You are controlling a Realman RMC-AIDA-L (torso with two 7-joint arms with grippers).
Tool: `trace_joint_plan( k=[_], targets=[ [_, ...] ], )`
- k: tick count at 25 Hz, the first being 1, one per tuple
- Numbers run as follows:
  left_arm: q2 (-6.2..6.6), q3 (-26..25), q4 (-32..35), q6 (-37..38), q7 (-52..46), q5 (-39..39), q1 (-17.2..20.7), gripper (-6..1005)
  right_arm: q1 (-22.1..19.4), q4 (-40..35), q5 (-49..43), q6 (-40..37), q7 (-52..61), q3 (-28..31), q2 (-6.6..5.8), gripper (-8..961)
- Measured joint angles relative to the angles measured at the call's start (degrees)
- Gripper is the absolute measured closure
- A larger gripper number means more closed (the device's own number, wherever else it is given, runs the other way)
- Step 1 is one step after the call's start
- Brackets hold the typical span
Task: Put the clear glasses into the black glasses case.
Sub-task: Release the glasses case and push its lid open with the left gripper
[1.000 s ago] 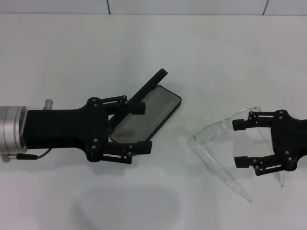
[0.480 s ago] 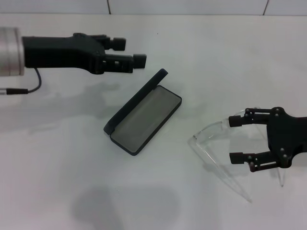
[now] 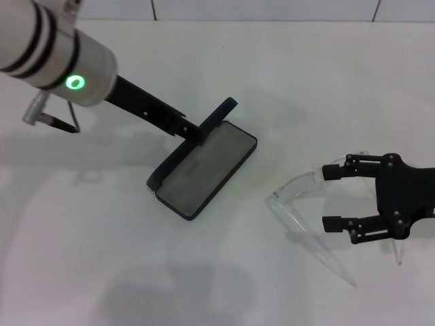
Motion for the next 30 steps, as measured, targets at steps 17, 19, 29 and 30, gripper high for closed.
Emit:
trace_joint_plan(
  k=[17, 19, 29, 30],
  targets=[
    [-0.26, 5.05, -11.47, -7.45, -1.05, 4.99, -3.15, 127, -0.69, -0.81, -0.01, 0.04, -0.05, 0.09, 0.96, 131],
    [-0.28, 5.56, -11.53, -7.75, -1.19, 5.22, -3.15, 129, -0.70, -0.81, 0.02, 0.05, -0.05, 0.09, 0.97, 131],
    [-0.26, 6.10, -12.00, -7.84, 0.12, 4.68, -3.25, 205, -0.75, -0.80, 0.02, 0.42, -0.05, 0.09, 1.06, 132],
    [-0.26, 6.11, -12.00, -7.84, 0.14, 4.66, -3.25, 229, -0.75, -0.80, 0.02, 0.53, -0.05, 0.13, 1.06, 132]
  ],
)
